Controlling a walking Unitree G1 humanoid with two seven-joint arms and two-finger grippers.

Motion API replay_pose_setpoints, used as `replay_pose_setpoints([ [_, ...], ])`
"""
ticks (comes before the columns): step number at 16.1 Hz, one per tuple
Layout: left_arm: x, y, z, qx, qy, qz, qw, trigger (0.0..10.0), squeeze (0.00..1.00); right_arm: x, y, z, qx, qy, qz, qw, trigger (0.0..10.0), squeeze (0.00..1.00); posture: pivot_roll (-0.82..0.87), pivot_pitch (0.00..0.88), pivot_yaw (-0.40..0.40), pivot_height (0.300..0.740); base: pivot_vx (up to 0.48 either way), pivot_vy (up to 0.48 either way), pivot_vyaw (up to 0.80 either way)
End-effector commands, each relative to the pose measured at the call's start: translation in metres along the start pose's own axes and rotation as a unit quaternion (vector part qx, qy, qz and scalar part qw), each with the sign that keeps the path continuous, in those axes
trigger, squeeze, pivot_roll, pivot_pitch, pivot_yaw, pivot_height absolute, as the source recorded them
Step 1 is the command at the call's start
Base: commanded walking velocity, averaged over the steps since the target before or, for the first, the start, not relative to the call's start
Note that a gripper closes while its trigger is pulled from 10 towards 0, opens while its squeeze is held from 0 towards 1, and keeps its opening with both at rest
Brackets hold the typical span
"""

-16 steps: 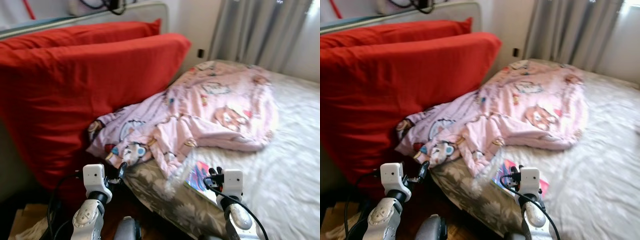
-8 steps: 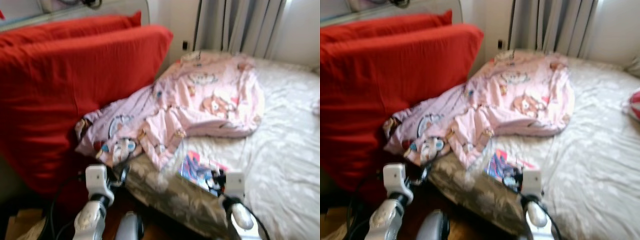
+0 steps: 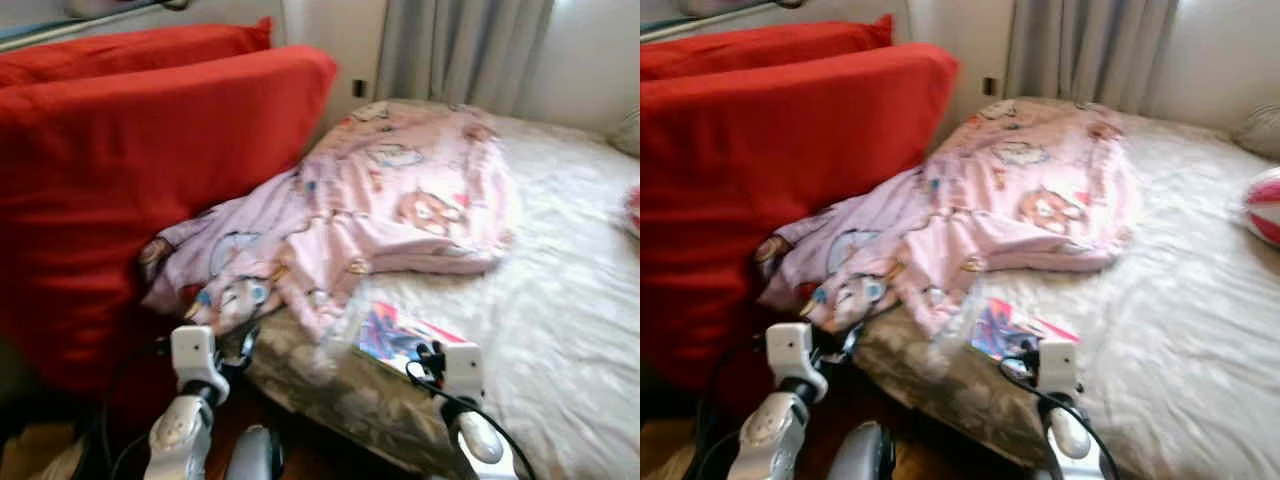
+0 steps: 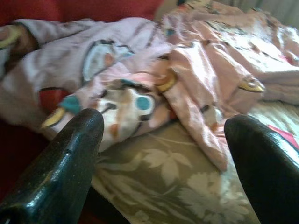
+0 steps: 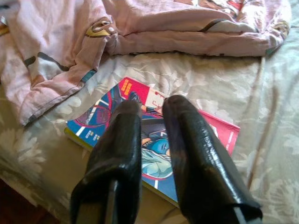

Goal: Clean up the room

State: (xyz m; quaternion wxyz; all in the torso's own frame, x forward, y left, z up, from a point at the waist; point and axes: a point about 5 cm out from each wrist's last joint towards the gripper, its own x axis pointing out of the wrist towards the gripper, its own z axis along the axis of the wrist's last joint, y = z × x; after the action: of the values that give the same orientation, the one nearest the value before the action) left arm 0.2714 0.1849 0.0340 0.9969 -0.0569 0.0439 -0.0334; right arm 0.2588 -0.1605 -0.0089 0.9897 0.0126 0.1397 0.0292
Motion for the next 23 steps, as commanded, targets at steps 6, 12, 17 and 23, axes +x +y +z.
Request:
replay_pose_setpoints([
  [6,0.001,0.004,0.004,0.006,-0.005,0.000,1.000,10.0,0.00,0.003,0.003,0.005,0.014,-0.011,-0.001,1.000,10.0,0.00,0.01,0.000,-0.002,0.617,0.000,0.000,0.00],
  [12,0.001,0.003,0.005,0.009,-0.005,-0.004,1.000,10.0,0.00,0.004,0.004,0.006,0.015,-0.013,0.000,1.000,10.0,0.00,0.01,0.000,-0.001,0.617,0.249,0.000,0.00],
  [17,0.002,0.002,0.005,0.010,-0.007,-0.005,1.000,10.0,0.00,0.004,0.004,0.006,0.016,-0.012,0.001,1.000,10.0,0.00,0.01,0.000,-0.001,0.617,0.403,0.000,0.00],
  [23,0.002,0.003,0.007,0.011,-0.009,-0.004,1.000,10.0,0.00,0.007,-0.013,0.003,0.091,0.010,-0.061,0.994,10.0,0.00,0.02,0.004,0.003,0.617,0.043,0.000,0.00],
])
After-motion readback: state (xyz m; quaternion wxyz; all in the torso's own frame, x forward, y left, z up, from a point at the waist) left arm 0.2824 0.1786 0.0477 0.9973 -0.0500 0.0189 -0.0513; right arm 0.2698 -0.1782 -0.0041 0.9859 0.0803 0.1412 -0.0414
